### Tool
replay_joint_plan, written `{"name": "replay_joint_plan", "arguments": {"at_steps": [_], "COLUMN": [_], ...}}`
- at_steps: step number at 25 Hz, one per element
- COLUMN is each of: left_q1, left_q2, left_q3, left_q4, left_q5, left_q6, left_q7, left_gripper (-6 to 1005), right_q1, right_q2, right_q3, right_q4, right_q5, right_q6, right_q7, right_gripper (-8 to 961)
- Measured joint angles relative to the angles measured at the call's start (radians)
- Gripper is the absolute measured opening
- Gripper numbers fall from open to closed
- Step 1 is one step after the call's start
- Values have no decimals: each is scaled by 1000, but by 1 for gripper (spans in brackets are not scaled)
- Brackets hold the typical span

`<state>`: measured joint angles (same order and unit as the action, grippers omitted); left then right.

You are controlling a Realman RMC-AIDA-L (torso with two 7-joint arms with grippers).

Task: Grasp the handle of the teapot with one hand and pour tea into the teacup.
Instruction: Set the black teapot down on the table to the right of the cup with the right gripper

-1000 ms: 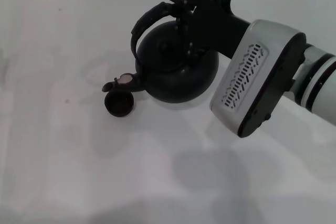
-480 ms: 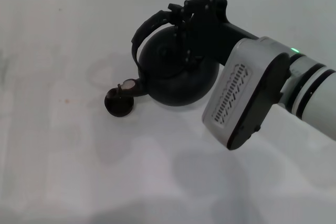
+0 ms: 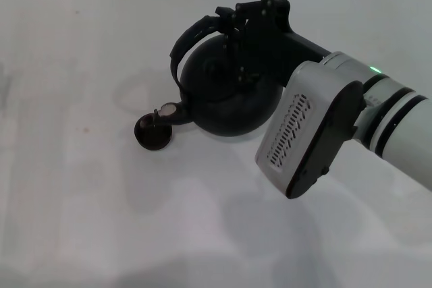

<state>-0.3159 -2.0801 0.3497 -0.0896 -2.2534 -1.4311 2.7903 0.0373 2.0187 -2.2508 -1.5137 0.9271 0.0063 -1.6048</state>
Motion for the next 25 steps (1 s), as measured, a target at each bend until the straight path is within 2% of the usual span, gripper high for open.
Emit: {"name": "replay_joint_plan", "arguments": {"at_steps": [25], "left_q1": [-5], "left_q2": [0], "left_q3": [0], "left_q4": [-4], "left_q5": [5], "left_q6": [0], "left_q7": [0], "left_gripper": [892], "right_q1": [42], "right_q2": [1], "right_q3": [-23], "right_q4": [71], "right_q5": [-52], "right_q6": [-67], "right_q7": [-38], "right_gripper": [108]}}
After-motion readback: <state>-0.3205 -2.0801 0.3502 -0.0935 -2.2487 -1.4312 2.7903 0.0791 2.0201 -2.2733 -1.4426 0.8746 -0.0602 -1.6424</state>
